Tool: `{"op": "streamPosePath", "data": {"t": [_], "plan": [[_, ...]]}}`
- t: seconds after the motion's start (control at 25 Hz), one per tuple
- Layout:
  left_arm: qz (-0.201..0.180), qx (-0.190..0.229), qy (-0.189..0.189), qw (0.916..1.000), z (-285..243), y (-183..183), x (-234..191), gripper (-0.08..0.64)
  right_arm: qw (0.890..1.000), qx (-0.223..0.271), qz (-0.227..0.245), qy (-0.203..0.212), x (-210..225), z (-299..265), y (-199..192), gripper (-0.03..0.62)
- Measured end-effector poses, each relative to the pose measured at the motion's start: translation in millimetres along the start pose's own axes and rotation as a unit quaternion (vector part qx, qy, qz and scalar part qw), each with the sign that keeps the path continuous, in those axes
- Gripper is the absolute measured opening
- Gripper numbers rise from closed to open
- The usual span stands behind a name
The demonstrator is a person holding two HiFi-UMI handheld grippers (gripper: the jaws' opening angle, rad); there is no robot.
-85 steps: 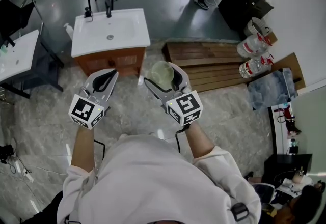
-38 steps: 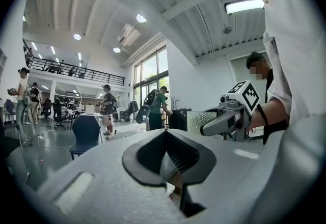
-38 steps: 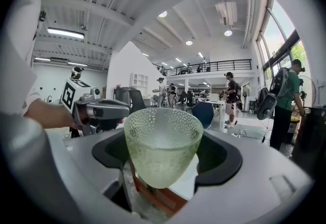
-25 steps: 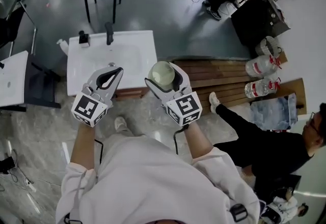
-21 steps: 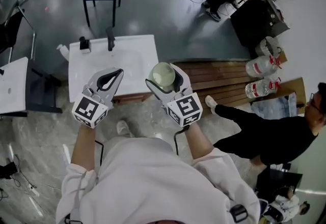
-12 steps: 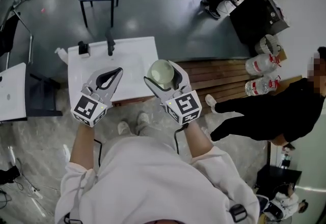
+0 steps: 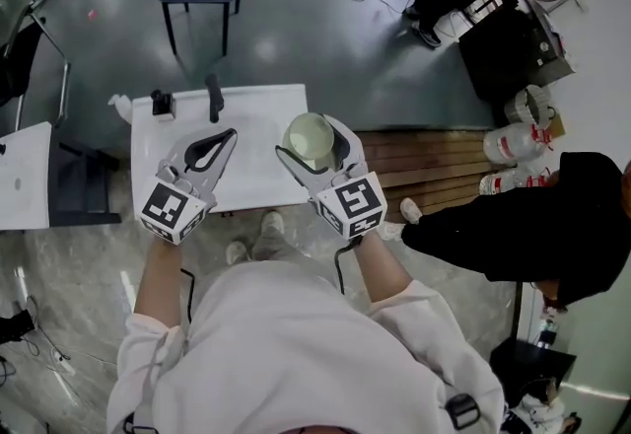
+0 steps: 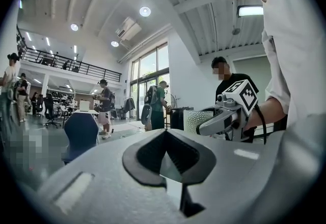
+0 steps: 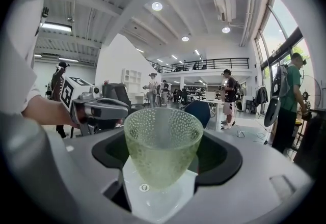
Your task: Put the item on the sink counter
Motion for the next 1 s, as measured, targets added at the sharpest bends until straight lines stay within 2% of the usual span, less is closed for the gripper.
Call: {"op": "streamPosePath", "data": {"t": [0.52, 0.72, 1.0], "plan": [[-0.013, 0.006, 0.046, 0.9988, -48.7, 5.8, -33.6, 0.005, 0.999, 0.017, 0.018, 0.047, 49.6, -52.4, -16.7, 0.383], [0.001, 0.000, 0.037, 0.9993, -60.8, -0.4, -52.9, 0.005, 0.998, 0.006, 0.022, 0.054, 50.7, -77.8, -27.9, 0.383], [-0.003, -0.011, 0.022, 0.9997, -76.7, -14.7, -93.1, 0.006, 0.998, 0.008, 0.020, 0.051, 50.3, -117.4, -41.4, 0.383]]}}
Point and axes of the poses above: the fingertips, and each gripper's own axes: z backward along the fingers, x to its right, y out of its top, the point moved 3 cm from there along z, backward along the fingers, and after that the axes turned 15 degrees about z, right-handed, at the moved point
